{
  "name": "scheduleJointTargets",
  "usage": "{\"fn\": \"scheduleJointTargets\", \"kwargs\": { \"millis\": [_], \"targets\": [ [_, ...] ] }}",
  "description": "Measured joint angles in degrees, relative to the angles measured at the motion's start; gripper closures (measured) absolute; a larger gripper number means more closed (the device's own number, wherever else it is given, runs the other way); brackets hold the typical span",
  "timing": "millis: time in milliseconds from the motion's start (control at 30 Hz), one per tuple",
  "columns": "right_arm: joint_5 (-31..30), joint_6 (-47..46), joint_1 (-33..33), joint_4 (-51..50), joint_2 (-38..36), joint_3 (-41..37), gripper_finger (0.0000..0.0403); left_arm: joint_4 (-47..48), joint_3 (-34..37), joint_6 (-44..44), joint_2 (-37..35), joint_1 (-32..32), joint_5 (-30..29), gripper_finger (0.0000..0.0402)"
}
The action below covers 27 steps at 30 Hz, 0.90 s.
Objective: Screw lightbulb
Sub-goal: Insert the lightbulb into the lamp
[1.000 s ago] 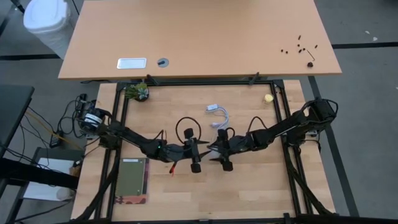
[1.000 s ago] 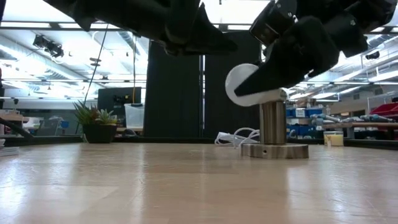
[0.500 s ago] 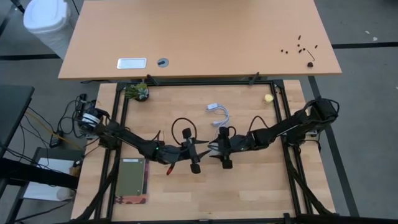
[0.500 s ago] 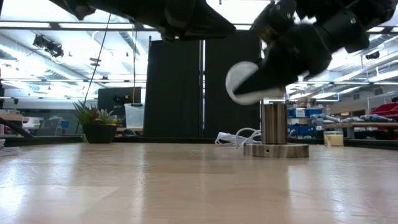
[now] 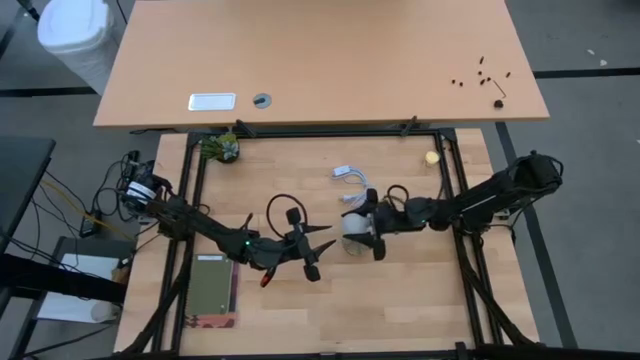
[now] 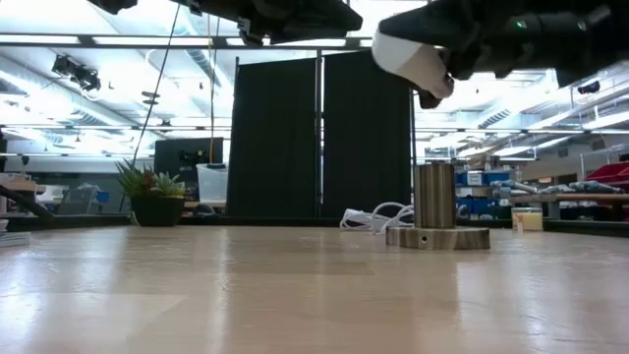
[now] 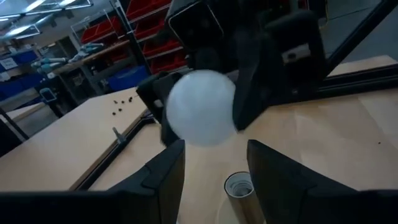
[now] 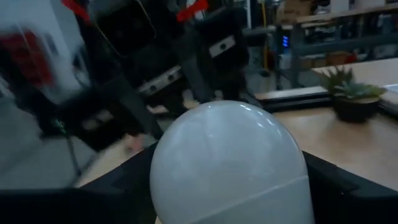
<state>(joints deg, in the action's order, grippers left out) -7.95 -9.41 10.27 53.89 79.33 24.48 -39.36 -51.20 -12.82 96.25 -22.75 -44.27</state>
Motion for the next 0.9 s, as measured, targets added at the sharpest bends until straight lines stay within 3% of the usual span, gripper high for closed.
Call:
{"fn": "scheduleJointTargets", "kwargs": {
  "millis": [367, 533, 767, 900],
  "targets": [
    [1.5, -7.0, 0.2, 20.7, 6.9, -3.5, 0.012, 1.5, -0.1, 10.3, 1.3, 6.0, 15.7, 0.0223],
    [0.5, -7.4, 0.4, 32.0, 9.6, -3.0, 0.012, -0.2, 0.0, 11.0, 4.2, 6.0, 16.1, 0.0223],
    [0.2, -7.0, 0.5, 33.5, 12.7, 0.9, 0.0119, -16.1, -0.5, 7.7, 12.2, 6.7, 15.7, 0.0223],
    [0.3, -5.7, 0.9, 33.4, 13.6, 2.5, 0.0119, -17.1, -2.5, 7.4, 14.3, 7.2, 9.0, 0.0223]
  ]
}}
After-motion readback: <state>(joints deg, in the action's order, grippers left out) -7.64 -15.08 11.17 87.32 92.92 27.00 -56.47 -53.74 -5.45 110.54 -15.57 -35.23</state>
